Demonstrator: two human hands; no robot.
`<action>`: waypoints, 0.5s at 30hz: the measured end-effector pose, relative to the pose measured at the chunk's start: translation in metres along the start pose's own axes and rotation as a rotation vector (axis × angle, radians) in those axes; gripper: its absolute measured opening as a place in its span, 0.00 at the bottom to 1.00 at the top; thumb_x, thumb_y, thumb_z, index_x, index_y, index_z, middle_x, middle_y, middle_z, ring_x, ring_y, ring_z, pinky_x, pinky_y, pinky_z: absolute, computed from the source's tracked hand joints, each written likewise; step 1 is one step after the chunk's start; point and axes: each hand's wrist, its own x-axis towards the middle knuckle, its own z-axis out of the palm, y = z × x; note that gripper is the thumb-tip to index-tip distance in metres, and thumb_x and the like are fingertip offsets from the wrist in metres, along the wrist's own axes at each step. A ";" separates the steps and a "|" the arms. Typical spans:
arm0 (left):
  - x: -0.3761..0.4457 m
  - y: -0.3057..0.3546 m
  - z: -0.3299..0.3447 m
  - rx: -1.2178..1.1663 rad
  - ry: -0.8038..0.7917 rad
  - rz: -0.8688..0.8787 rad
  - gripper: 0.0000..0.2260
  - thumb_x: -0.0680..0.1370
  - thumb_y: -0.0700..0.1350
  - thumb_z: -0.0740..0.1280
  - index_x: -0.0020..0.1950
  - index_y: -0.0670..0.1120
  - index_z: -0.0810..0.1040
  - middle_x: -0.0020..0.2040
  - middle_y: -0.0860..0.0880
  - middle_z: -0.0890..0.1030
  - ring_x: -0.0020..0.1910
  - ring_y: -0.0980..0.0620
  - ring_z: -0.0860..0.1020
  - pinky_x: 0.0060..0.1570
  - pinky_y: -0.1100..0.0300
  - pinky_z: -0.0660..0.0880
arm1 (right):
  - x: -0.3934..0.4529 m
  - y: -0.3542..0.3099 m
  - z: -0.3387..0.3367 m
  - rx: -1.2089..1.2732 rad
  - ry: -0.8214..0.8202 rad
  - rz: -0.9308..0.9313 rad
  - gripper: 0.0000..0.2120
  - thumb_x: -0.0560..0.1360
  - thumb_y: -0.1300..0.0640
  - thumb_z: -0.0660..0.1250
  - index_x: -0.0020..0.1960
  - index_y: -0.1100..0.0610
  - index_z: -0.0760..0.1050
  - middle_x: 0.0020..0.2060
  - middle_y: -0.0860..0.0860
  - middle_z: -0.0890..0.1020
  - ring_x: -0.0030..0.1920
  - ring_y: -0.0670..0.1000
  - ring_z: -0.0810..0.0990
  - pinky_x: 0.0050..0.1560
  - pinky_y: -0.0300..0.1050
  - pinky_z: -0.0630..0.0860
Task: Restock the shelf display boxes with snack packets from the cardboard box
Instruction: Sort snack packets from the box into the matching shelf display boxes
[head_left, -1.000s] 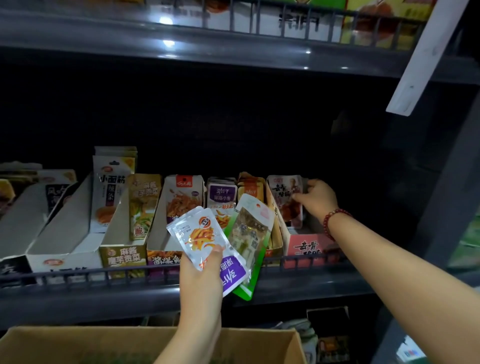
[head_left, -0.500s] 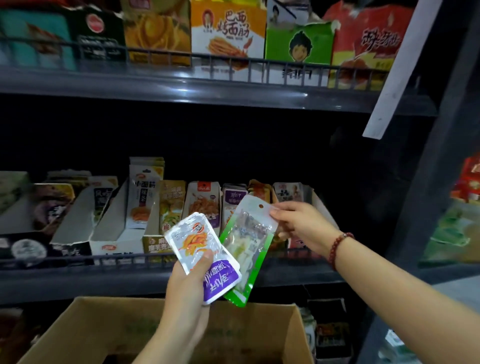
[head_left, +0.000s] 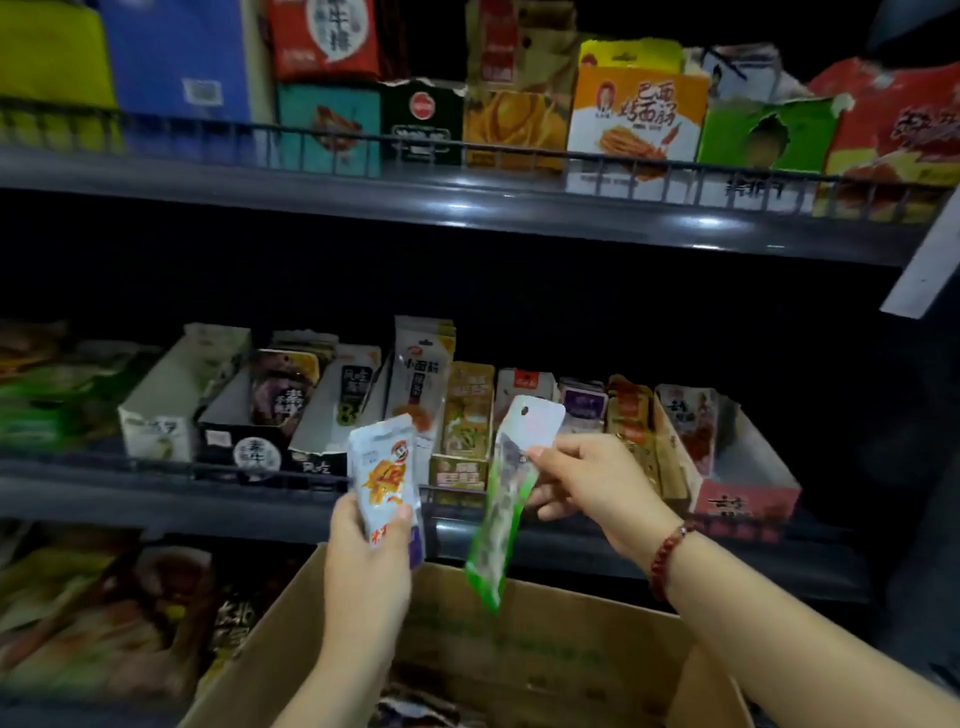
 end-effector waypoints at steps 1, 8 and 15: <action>0.004 0.002 -0.004 0.008 0.001 0.008 0.07 0.79 0.42 0.66 0.55 0.50 0.73 0.52 0.45 0.81 0.49 0.45 0.80 0.53 0.45 0.77 | 0.001 -0.002 0.008 -0.064 0.012 -0.036 0.12 0.79 0.59 0.63 0.39 0.62 0.76 0.32 0.56 0.79 0.28 0.46 0.80 0.28 0.37 0.77; 0.016 0.009 -0.018 0.139 -0.231 0.084 0.10 0.79 0.44 0.67 0.59 0.52 0.75 0.50 0.55 0.81 0.49 0.55 0.80 0.47 0.60 0.77 | 0.009 -0.014 0.063 -0.080 -0.053 -0.075 0.14 0.78 0.58 0.65 0.40 0.68 0.77 0.33 0.60 0.79 0.32 0.50 0.84 0.31 0.41 0.79; 0.032 0.012 -0.039 -0.092 -0.347 -0.054 0.21 0.68 0.46 0.75 0.59 0.50 0.76 0.50 0.50 0.85 0.48 0.50 0.84 0.48 0.54 0.81 | 0.016 -0.023 0.091 -0.108 -0.158 -0.032 0.11 0.80 0.51 0.61 0.47 0.53 0.81 0.36 0.51 0.85 0.37 0.49 0.85 0.45 0.41 0.81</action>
